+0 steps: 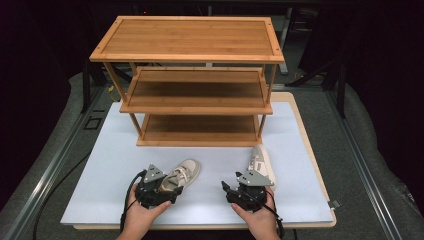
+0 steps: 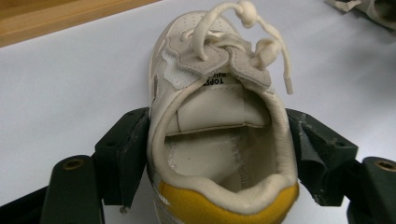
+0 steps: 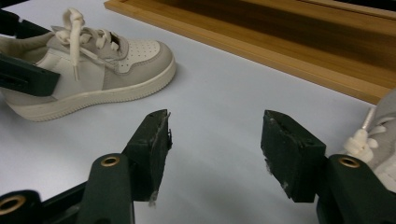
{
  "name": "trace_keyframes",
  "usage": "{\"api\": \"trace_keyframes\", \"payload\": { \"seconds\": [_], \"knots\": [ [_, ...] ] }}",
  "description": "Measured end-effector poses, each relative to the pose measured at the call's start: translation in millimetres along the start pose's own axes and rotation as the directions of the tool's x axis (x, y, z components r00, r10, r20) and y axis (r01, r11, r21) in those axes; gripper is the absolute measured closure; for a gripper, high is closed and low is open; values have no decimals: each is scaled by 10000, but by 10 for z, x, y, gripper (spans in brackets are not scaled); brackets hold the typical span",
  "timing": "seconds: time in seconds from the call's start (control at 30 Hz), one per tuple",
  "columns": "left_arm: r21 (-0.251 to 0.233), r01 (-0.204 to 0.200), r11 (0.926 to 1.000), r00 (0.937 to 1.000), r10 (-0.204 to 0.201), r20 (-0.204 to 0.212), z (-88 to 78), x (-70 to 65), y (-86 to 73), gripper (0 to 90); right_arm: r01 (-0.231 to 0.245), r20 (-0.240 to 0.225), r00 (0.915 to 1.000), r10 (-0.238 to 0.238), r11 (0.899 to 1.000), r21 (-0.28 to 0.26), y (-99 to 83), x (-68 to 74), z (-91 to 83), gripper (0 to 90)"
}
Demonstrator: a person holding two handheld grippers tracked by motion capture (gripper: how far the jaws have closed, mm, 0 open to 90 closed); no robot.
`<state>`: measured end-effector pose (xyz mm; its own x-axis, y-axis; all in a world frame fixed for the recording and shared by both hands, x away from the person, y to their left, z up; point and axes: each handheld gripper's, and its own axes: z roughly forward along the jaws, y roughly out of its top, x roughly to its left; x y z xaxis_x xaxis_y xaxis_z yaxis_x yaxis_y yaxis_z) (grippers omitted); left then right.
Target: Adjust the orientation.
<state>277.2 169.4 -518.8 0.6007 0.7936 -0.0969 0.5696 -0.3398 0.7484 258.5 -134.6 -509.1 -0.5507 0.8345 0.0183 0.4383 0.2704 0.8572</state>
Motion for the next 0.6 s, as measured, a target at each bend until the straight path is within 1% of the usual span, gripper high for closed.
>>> {"api": "trace_keyframes", "payload": {
  "seconds": [0.03,0.1,0.17,0.23,0.27,0.37,0.47,0.53,0.57,0.6],
  "knots": [
    [95,-83,9999,9999,82,77,-3,3,-1,248,24,51,10000,-24,10000,25,0,-3,-6,410],
    [72,-118,9999,9996,116,242,-17,10,-13,222,70,77,9999,-70,10000,-12,3,-4,-15,406],
    [25,-24,10000,9991,23,420,-43,29,-29,224,174,192,9997,-174,9998,13,11,-2,-25,407],
    [-85,200,9998,9979,-194,622,-75,45,-37,241,349,330,9988,-352,9994,80,16,-2,-33,407],
    [-143,224,9996,9978,-215,628,-84,46,-38,244,444,440,9980,-450,9989,155,17,-3,-37,410],
    [-225,225,9995,9968,-207,778,-135,52,-30,245,588,507,9969,-602,9979,284,16,-27,-42,414],
    [-409,302,9987,9949,-261,973,-208,80,-32,267,670,649,9955,-694,9970,384,15,-59,-73,414],
    [-484,344,9982,9932,-288,1131,-253,111,-27,282,709,832,9938,-733,9970,319,25,-93,-121,413],
    [-540,416,9977,9926,-351,1166,-274,121,-24,295,683,887,9935,-706,9972,289,29,-112,-145,410],
    [-577,382,9976,9927,-312,1165,-289,134,-20,307,615,926,9937,-636,9978,260,29,-133,-169,410]
  ]
}}
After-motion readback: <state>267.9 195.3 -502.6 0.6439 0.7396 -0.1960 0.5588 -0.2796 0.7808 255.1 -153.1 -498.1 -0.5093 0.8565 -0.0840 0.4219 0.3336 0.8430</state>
